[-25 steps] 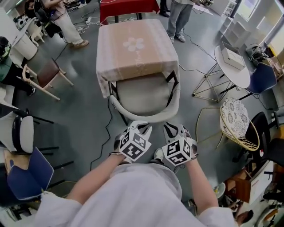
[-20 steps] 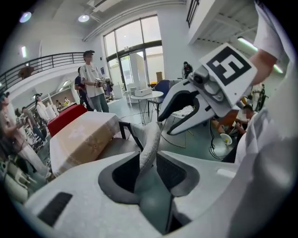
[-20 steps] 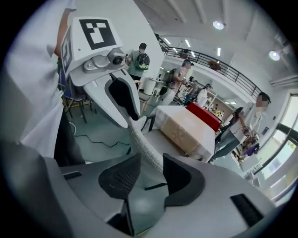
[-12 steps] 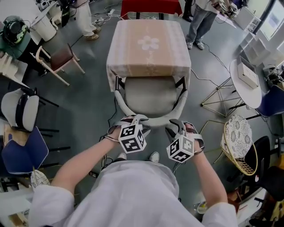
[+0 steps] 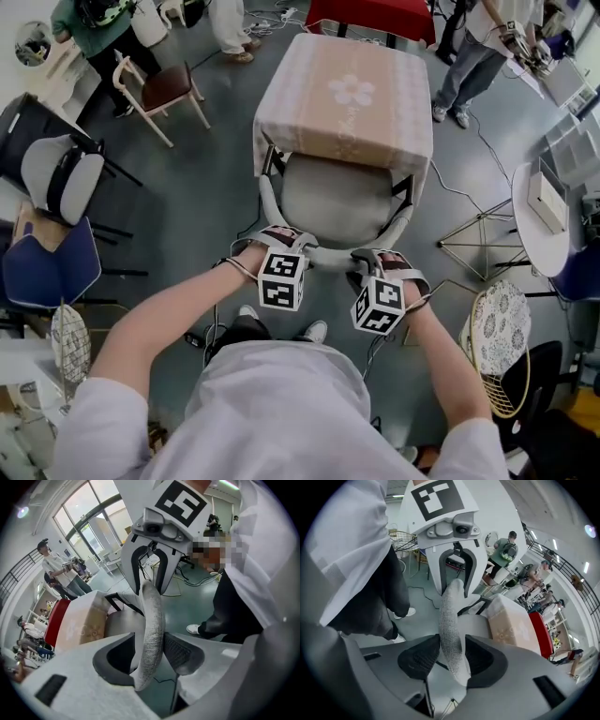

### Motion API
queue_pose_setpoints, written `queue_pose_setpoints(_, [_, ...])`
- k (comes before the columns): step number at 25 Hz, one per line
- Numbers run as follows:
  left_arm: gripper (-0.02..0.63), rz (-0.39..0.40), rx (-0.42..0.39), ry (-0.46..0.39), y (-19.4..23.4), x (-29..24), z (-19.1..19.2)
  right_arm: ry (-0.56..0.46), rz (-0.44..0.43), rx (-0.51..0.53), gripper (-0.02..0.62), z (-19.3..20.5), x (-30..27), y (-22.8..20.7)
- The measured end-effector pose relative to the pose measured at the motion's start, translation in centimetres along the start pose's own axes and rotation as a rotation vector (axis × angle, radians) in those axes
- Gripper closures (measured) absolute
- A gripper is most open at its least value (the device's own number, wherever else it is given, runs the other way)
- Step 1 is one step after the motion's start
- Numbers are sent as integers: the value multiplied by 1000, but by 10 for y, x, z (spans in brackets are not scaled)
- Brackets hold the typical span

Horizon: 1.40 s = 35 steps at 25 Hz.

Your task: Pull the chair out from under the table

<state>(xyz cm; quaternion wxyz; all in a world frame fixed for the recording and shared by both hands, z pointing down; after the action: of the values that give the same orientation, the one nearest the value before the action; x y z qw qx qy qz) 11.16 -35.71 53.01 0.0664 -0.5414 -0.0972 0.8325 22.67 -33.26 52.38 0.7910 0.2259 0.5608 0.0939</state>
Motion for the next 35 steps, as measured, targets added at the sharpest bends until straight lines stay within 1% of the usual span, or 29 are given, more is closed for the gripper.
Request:
queue_pose_setpoints(2, [426, -1, 11, 7, 0, 0, 0, 3, -27, 39, 454, -1, -5, 2])
queue_pose_setpoints(6, [427, -14, 24, 23, -1, -1, 0, 9, -18, 56, 464, 0, -15, 1])
queue_pose_setpoints(8, [430, -14, 5, 43, -3, -4, 0, 9, -20, 64, 475, -1, -18, 2])
queue_pose_setpoints(10, [464, -12, -28, 59, -7, -6, 0, 6, -22, 70, 485, -3, -20, 4])
queue_pose_setpoints(12, [479, -26, -39, 66, -9, -6, 1, 11, -26, 65, 501, -4, -20, 3])
queue_pose_setpoints(16, [505, -43, 9, 67, -9, -5, -2, 34, -45, 41, 520, -5, -18, 1])
queue_pose_setpoints(22, [512, -41, 30, 55, 1, 4, -5, 51, -52, 6, 522, -7, -11, -12])
queue_pose_setpoints(26, [512, -53, 31, 49, -4, 6, -3, 61, -53, 3, 523, -12, -10, -7])
queue_pose_setpoints(35, [514, -45, 20, 41, -29, 16, 6, 62, -54, -5, 525, -30, -4, 16])
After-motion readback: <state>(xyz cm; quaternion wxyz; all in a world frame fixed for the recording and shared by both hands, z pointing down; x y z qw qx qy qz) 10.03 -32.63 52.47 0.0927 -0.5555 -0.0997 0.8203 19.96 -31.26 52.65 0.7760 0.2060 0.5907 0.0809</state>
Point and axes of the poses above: the fingertips, and each gripper's own axes: x backward along the fingers, y to its left, z out of its underside, the point moved 7 cm from there along x, backward along the fingers, and after that the axes turned 12 degrees about x, right-handed, at the moved point
